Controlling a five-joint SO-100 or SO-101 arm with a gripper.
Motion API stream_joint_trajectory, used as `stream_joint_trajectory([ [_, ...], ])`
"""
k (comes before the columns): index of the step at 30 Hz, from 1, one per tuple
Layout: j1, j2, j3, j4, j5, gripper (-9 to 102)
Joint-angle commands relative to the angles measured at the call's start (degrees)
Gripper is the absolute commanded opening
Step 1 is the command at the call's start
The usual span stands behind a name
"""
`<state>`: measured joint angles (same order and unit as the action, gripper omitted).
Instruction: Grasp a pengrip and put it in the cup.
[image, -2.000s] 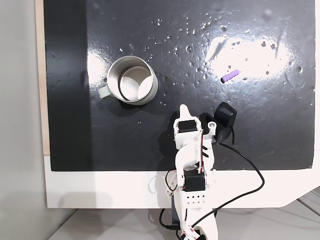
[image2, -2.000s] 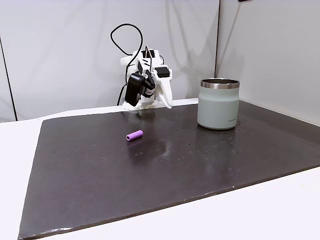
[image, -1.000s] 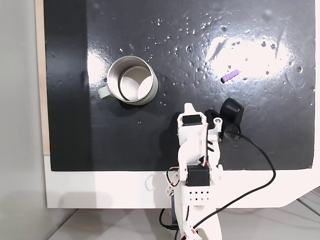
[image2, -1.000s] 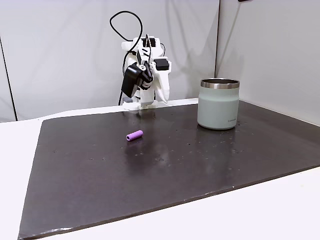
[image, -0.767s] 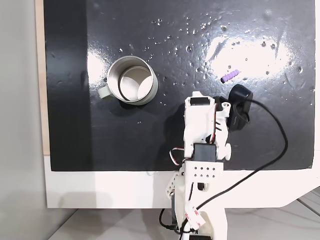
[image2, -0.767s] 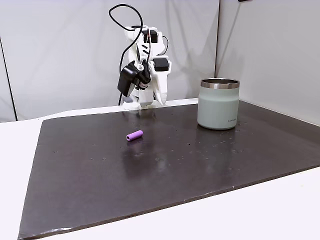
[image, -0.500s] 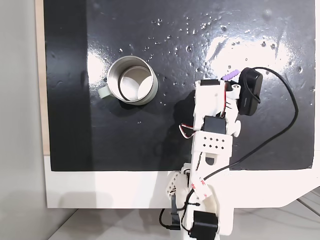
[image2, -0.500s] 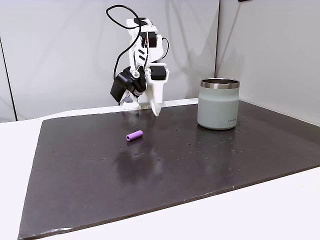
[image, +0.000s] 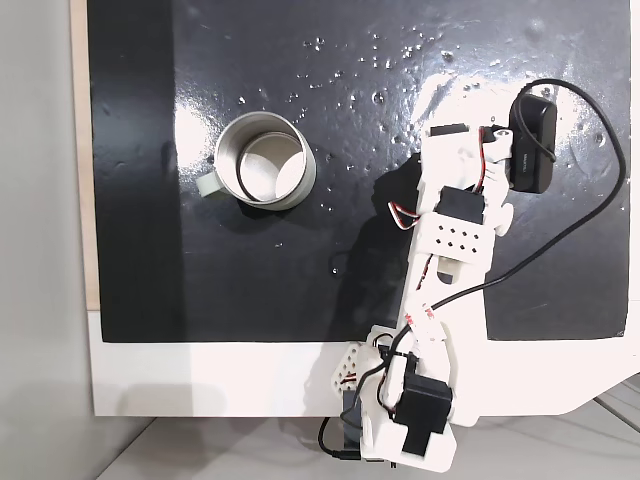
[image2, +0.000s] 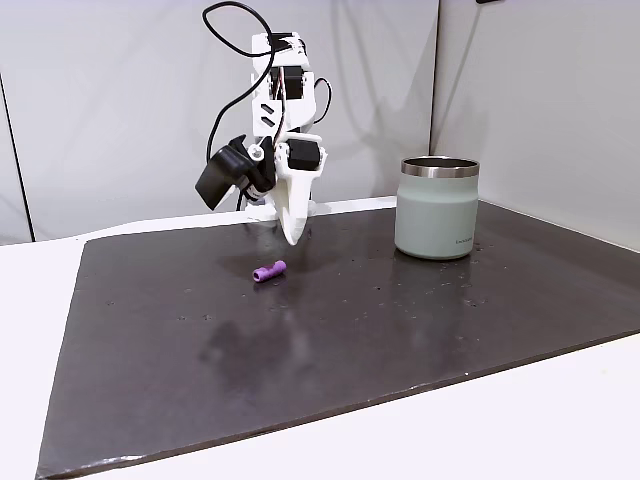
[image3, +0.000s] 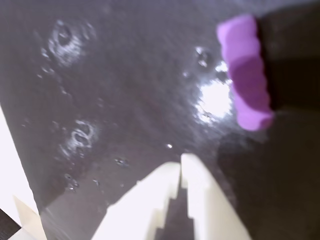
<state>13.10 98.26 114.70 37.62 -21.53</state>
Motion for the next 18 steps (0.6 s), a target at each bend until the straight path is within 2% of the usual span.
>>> stream_joint_trajectory([
  [1, 1.7, -2.9, -11.9, 6.1, -2.3, 1],
  [3, 2.3, -6.4, -17.6, 10.8, -3.5, 3],
  [8, 2.6, -13.4, -25.8, 21.9, -10.5, 17],
  [18, 6.6, -20.0, -38.1, 39.6, -20.5, 19],
])
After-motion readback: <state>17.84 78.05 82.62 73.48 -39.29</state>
